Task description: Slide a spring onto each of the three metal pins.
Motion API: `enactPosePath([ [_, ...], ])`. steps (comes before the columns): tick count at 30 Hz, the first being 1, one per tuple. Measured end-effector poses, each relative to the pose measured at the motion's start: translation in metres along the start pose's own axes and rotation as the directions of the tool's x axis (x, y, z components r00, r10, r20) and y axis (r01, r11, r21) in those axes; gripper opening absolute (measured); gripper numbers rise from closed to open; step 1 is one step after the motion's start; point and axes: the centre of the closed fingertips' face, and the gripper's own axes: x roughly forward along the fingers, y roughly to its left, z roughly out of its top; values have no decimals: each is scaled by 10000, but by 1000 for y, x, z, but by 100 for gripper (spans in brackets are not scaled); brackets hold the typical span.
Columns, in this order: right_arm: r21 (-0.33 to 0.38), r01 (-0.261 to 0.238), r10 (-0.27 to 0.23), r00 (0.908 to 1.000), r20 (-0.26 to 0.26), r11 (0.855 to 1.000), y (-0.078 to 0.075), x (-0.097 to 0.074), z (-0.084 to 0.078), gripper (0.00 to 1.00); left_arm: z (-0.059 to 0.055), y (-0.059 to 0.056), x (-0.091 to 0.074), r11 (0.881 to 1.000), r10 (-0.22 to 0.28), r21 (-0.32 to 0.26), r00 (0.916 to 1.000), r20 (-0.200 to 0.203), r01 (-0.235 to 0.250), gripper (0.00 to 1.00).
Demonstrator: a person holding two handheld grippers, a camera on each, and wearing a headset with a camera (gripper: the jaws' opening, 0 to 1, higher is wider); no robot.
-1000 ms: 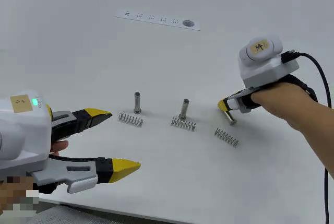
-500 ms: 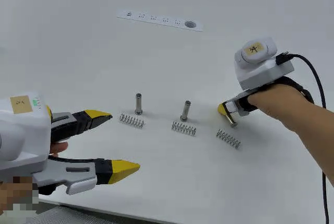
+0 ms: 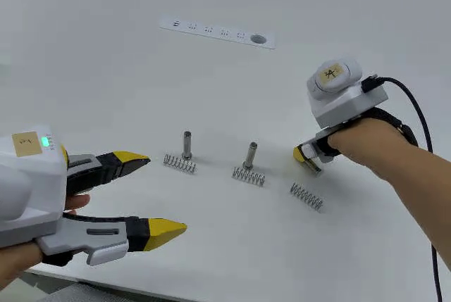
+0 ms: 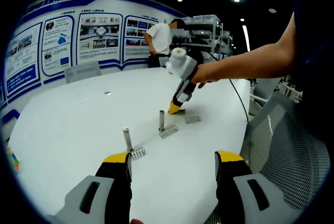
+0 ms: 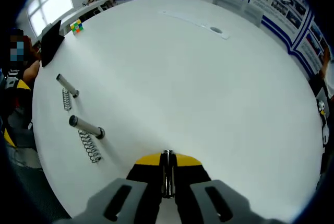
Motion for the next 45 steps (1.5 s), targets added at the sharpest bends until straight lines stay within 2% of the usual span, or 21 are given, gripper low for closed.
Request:
enactPosePath([
  [4, 32, -67, 66, 9994, 334, 10000, -2, -1, 0, 8, 2, -1, 0, 10000, 10, 50, 10000, 9, -10, 67],
  [5, 147, 113, -118, 9995, 299, 9998, -6, -3, -3, 8, 2, -1, -1, 10000, 13, 58, 10000, 11, -13, 67],
  [6, 209, 163, -175, 9982, 580, 9996, -7, -6, 0, 8, 3, -1, -1, 10000, 10, 82, 10000, 2, -10, 67],
  [7, 540, -8, -43, 9954, 957, 9985, -6, -10, 4, 8, 4, 0, -1, 9999, 17, 129, 10000, -7, -17, 67],
  [9, 613, -140, 82, 9956, 933, 9980, -6, -17, 2, 8, 4, 1, -2, 9999, 25, 147, 10000, -25, -25, 66],
  [17, 819, -114, -27, 9855, 1699, 9966, -2, -46, 0, 8, 12, 2, 3, 9995, -34, 320, 10000, 4, 34, 66],
  [24, 979, -64, -137, 9791, 2030, 9952, 3, -52, -8, 8, 11, 2, 2, 9994, -75, 349, 10000, 7, 74, 66],
  [28, 937, -5, -223, 9700, 2421, 9956, 7, -57, -9, 9, 9, 2, 0, 9995, -37, 325, 10000, 9, 37, 66],
  [33, 1000, 3, -260, 9665, 2554, 9950, 10, -62, -15, 9, 9, 4, -2, 9996, 24, 298, 10000, 41, -25, 66],
  [45, 602, 151, -291, 9703, 2401, 9981, 13, -64, -22, 9, 12, 3, -1, 9994, -14, 353, 10000, 69, 12, 66],
])
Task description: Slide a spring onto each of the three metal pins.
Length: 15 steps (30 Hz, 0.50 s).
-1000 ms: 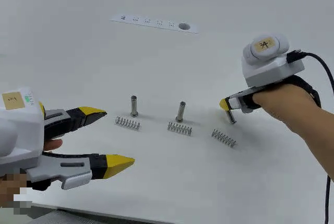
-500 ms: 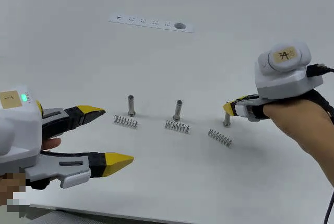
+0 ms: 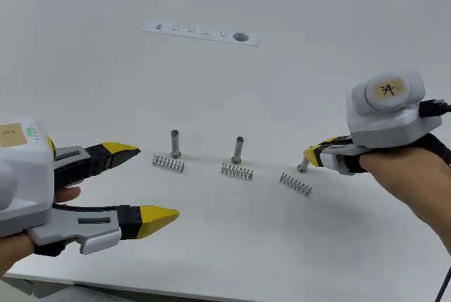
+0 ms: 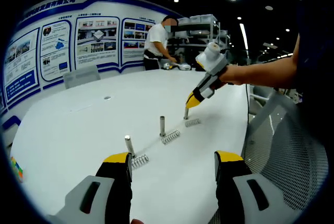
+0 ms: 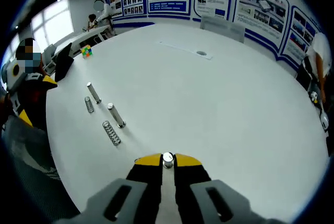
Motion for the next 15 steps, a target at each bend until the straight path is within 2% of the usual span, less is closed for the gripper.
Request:
enactPosePath([
  [15, -378, -42, 41, 10000, -31, 9993, 0, 0, -5, 11, -1, 0, -1, 10000, 15, -37, 10000, 10, -15, 66],
])
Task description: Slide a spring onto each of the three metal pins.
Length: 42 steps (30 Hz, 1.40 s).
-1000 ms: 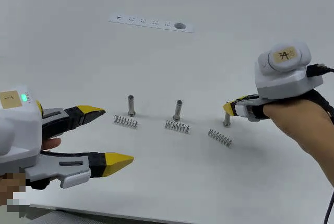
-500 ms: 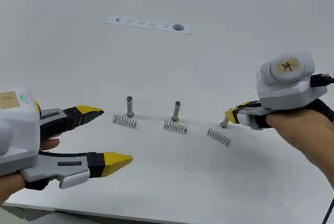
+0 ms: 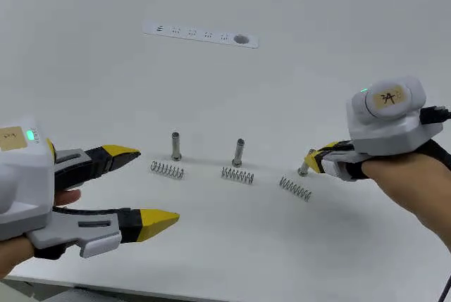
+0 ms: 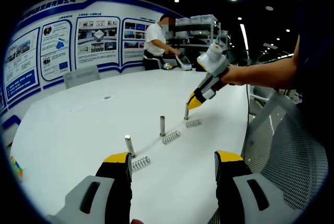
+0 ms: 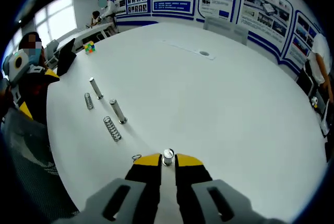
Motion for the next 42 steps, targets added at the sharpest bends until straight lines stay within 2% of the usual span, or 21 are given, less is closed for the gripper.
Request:
enactPosePath([
  [11, 2, -61, 61, 10000, -28, 10000, -1, -7, -8, 12, 0, -1, 2, 10000, -52, -9, 10000, -17, 52, 66],
  [16, -138, -339, 336, 9992, -199, 9993, 10, -10, -15, 11, 0, -2, 2, 10000, -75, -19, 10000, -15, 75, 66],
  [24, -830, -1254, 1200, 9905, -676, 9886, 37, -4, -20, 11, 0, -2, 2, 10000, -71, -20, 10000, -13, 71, 66],
  [28, -1554, -1632, 1496, 9841, -956, 9743, 47, 2, -17, 11, -1, -2, 1, 10000, -59, -21, 10000, -28, 59, 66],
  [34, -2498, -1853, 1505, 9769, -1518, 9504, 46, 17, -10, 11, -1, -2, 1, 10000, -50, -33, 10000, -45, 49, 66],
  [38, -2995, -2177, 1505, 9611, -2317, 9289, 47, 24, -15, 13, -2, -2, 1, 10000, -27, -54, 10000, -48, 26, 66],
  [40, -3318, -2208, 1384, 9571, -2544, 9172, 45, 30, -15, 13, -2, -2, 0, 10000, -18, -64, 10000, -36, 18, 66],
  [42, -3390, -2326, 1408, 9513, -2743, 9116, 44, 36, -16, 13, -3, -2, 0, 10000, -1, -76, 10000, -37, 1, 66],
])
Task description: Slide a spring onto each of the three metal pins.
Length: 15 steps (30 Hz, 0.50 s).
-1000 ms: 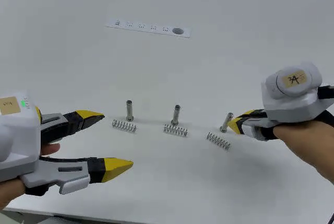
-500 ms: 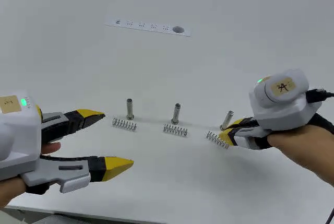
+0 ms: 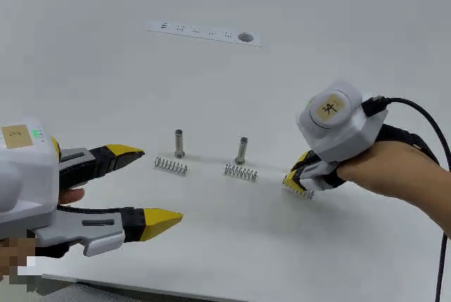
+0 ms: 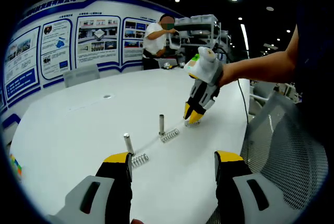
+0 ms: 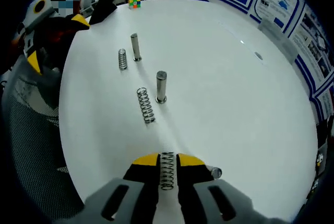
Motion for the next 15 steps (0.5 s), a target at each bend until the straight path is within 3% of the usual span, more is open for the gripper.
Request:
enactPosePath([
  [10, -524, -493, 442, 9946, -940, 9974, 1, 12, -5, 13, -3, 1, -1, 10000, 33, -67, 10000, -15, -33, 66],
  [15, -575, -636, 568, 9921, -1119, 9963, 1, 13, -5, 13, -3, 1, -1, 10000, 41, -90, 10000, -8, -41, 66],
])
